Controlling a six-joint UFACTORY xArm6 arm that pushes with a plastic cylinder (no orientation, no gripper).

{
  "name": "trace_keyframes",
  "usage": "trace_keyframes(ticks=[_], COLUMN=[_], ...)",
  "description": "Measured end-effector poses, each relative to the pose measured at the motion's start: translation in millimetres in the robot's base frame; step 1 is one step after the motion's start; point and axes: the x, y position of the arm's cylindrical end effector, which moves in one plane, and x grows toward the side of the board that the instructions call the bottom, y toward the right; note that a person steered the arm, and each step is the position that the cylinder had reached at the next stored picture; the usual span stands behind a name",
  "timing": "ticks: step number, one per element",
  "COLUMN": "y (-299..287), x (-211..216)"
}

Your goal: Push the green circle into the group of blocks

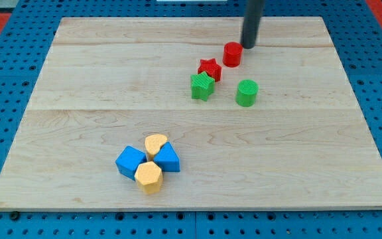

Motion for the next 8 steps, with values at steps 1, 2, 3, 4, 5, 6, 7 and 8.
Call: trace_keyframes(ticks=[1,2,3,4,5,6,7,8], y=[-59.8,-103.8,-104.7,-160.9,-175.5,-145.2,-113.2,-74.6], x=[28.5,45.2,32.3,41.9,91.4,116.7,139.5,142.9])
